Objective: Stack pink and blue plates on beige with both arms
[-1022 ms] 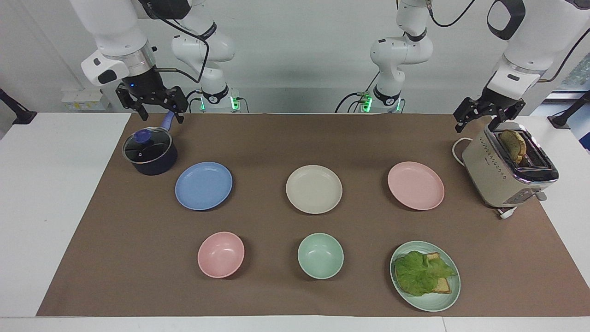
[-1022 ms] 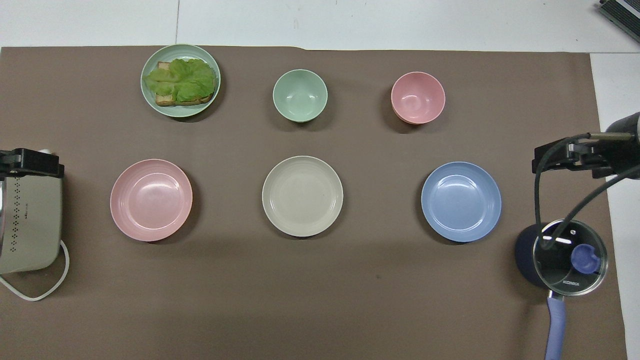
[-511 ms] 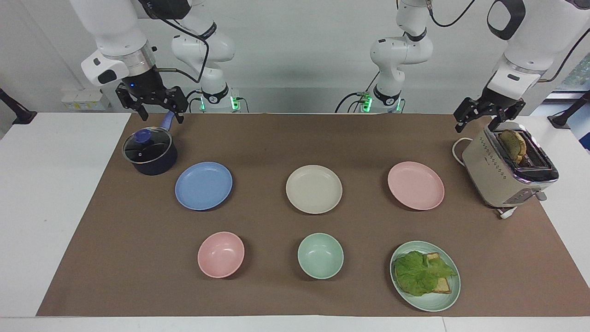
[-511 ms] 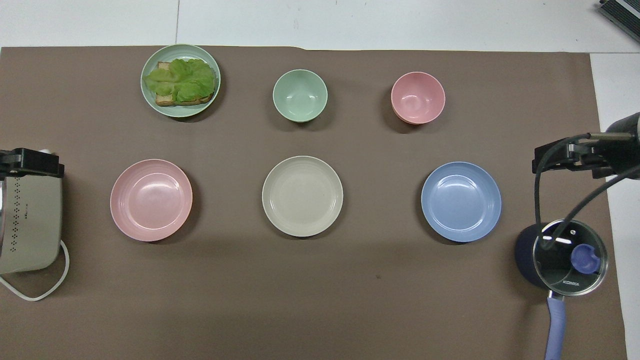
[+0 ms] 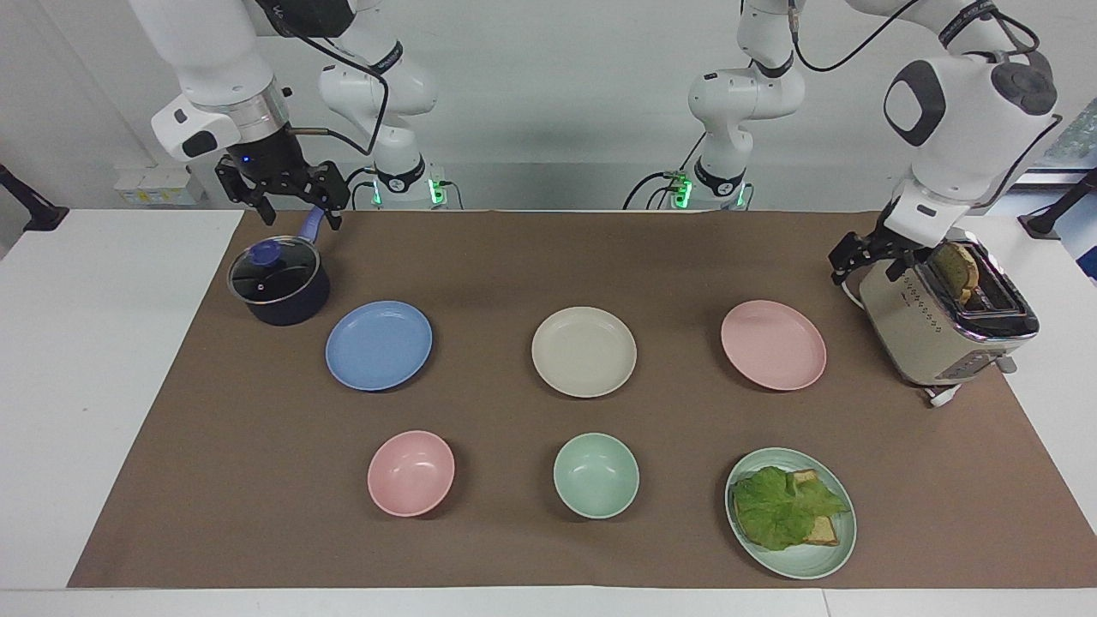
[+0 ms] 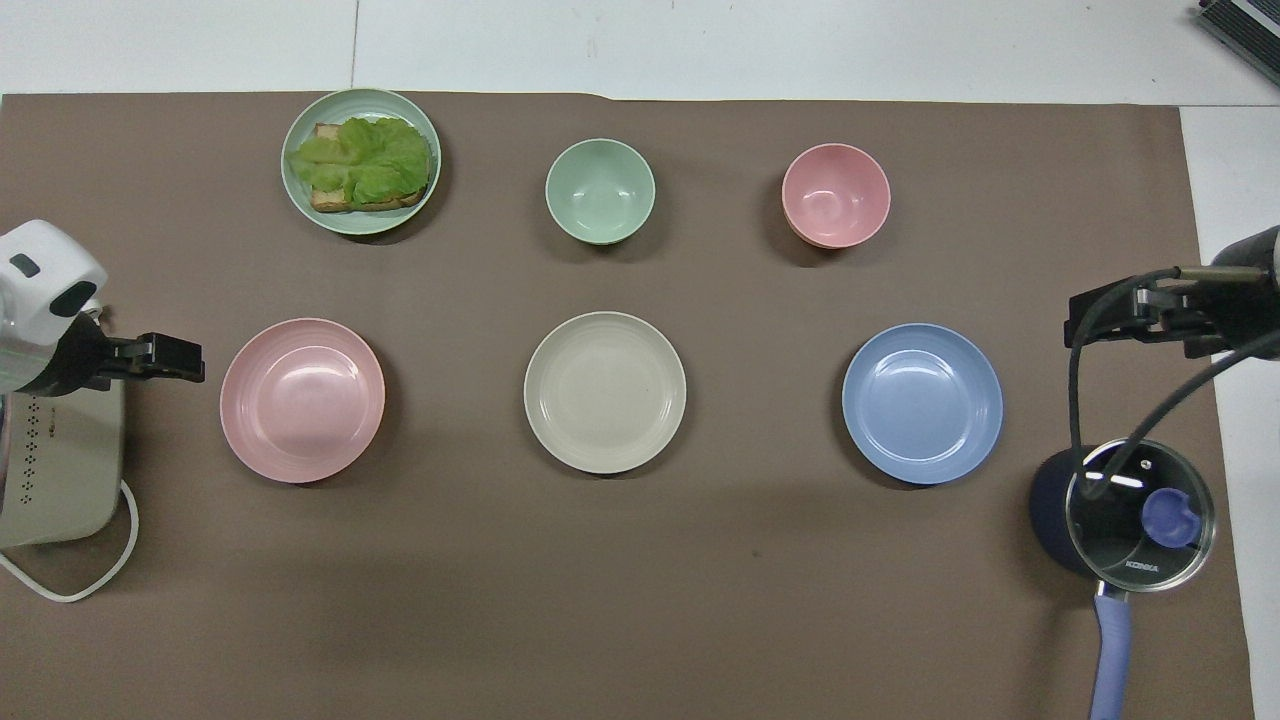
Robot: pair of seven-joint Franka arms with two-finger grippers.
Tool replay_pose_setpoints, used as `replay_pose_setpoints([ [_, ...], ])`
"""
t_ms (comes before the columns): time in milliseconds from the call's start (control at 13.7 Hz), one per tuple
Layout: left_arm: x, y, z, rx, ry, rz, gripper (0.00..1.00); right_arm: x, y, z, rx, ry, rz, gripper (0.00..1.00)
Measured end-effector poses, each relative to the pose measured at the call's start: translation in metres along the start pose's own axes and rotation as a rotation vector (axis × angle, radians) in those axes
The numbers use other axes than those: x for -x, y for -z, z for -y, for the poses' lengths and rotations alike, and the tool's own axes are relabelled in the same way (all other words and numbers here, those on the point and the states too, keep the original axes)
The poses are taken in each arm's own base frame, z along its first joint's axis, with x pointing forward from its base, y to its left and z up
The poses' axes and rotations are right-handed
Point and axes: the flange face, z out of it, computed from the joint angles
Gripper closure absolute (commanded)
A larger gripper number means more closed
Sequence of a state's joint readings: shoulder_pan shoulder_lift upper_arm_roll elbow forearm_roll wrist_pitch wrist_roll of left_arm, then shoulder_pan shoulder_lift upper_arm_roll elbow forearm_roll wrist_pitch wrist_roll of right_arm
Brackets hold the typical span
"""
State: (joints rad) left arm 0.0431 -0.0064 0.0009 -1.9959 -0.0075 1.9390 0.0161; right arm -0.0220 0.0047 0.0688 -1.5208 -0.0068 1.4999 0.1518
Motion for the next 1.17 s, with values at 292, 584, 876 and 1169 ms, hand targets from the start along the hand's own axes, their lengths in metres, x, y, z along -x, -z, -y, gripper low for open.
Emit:
replay_pose_setpoints([
  [292,-0.009,-0.070,0.003,0.000,0.007,0.047,0.00,0.001,-0.001,0.000,0.001,0.000,0.002,0.00],
  [584,-0.008,-0.113,0.005,-0.001,0.045,0.101,0.00,0.004,-0.003,0.000,0.002,0.000,0.005,0.00],
  [876,0.006,-0.131,0.017,0.000,0.096,0.143,0.00,0.004,-0.004,0.000,0.002,0.000,0.005,0.00],
  [1169,0.025,-0.145,0.018,-0.001,0.111,0.183,0.18,0.004,-0.003,-0.001,0.002,0.000,0.004,0.00],
])
